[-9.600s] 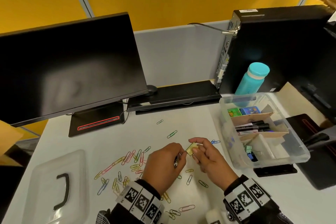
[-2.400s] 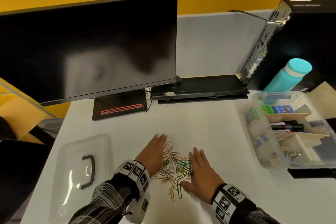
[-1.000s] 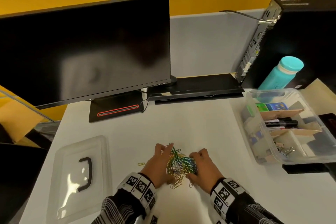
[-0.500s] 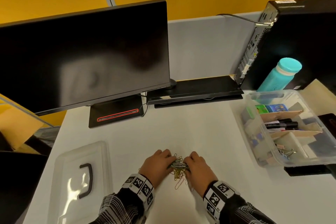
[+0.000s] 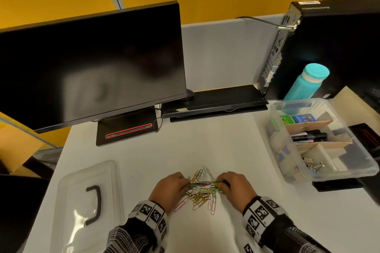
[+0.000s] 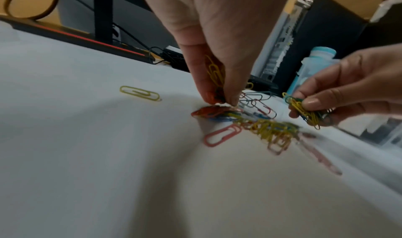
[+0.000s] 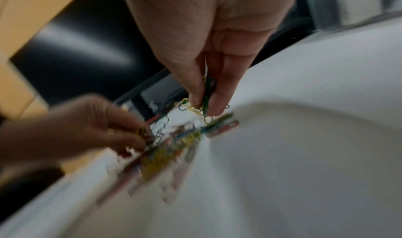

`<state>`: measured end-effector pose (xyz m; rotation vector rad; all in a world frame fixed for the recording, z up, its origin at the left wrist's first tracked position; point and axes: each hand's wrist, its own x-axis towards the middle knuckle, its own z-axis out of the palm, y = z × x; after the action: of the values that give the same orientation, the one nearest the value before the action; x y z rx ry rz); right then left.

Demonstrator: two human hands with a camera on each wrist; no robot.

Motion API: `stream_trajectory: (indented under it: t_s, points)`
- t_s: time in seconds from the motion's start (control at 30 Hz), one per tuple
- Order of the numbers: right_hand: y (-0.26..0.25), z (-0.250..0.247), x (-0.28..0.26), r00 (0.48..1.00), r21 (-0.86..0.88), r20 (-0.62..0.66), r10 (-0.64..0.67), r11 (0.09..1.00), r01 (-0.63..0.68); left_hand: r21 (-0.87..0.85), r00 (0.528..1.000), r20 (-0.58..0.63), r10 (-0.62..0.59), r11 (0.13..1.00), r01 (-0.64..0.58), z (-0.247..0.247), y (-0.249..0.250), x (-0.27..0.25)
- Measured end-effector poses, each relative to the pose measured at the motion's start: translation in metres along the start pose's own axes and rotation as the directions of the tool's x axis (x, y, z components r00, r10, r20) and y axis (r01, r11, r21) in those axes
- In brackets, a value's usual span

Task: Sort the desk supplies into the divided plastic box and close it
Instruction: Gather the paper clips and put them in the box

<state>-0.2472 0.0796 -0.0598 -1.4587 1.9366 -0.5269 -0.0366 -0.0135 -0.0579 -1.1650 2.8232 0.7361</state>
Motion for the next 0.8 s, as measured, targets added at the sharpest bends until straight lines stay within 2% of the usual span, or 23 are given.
stream_trajectory:
  t_s: [0.1, 0.2, 0.3, 0.37, 0.43, 0.5, 0.57, 0.67, 0.73, 0.8]
  points:
    - [-0.008, -0.020, -0.012, 0.994, 0.266, -0.081, 0.072, 0.963, -0.048, -0.123, 0.996, -0.074, -0.044, 0.992, 0.035, -0.006, 0.006, -0.003]
    - [-0.018, -0.050, -0.028, 0.983, 0.490, -0.127, 0.132, 0.870, -0.053, -0.175, 0.991, -0.119, -0.061, 0.984, 0.039, -0.006, 0.012, -0.001]
    - [-0.025, -0.093, -0.046, 0.970, 0.567, -0.199, 0.137, 0.824, -0.001, -0.229, 0.992, -0.110, -0.065, 0.973, 0.038, -0.006, 0.023, 0.003]
    - [-0.020, -0.127, -0.059, 0.944, 0.500, -0.300, 0.136, 0.866, 0.034, -0.242, 0.994, -0.101, -0.049, 0.970, 0.024, -0.004, 0.031, 0.006]
    - [-0.006, -0.163, -0.072, 0.897, 0.355, -0.416, 0.149, 0.935, 0.009, -0.252, 0.996, -0.088, -0.034, 0.968, 0.010, -0.003, 0.041, 0.010]
    - [0.018, -0.196, -0.085, 0.827, 0.126, -0.544, 0.141, 0.988, -0.086, -0.246, 0.997, -0.082, -0.013, 0.969, -0.007, -0.001, 0.049, 0.013]
    - [0.045, -0.219, -0.092, 0.772, -0.050, -0.621, 0.137, 0.976, -0.213, -0.240, 0.997, -0.083, 0.010, 0.970, -0.029, 0.001, 0.057, 0.015]
    - [0.080, -0.235, -0.086, 0.773, -0.141, -0.588, 0.236, 0.912, -0.386, -0.237, 0.996, -0.086, 0.015, 0.971, -0.035, 0.004, 0.067, 0.017]
    - [0.100, -0.235, -0.072, 0.807, -0.226, -0.489, 0.333, 0.844, -0.486, -0.243, 0.997, -0.072, -0.004, 0.970, -0.013, 0.006, 0.072, 0.017]
    - [0.114, -0.232, -0.057, 0.843, -0.317, -0.385, 0.376, 0.804, -0.503, -0.239, 0.998, -0.057, -0.013, 0.971, -0.001, 0.008, 0.076, 0.018]
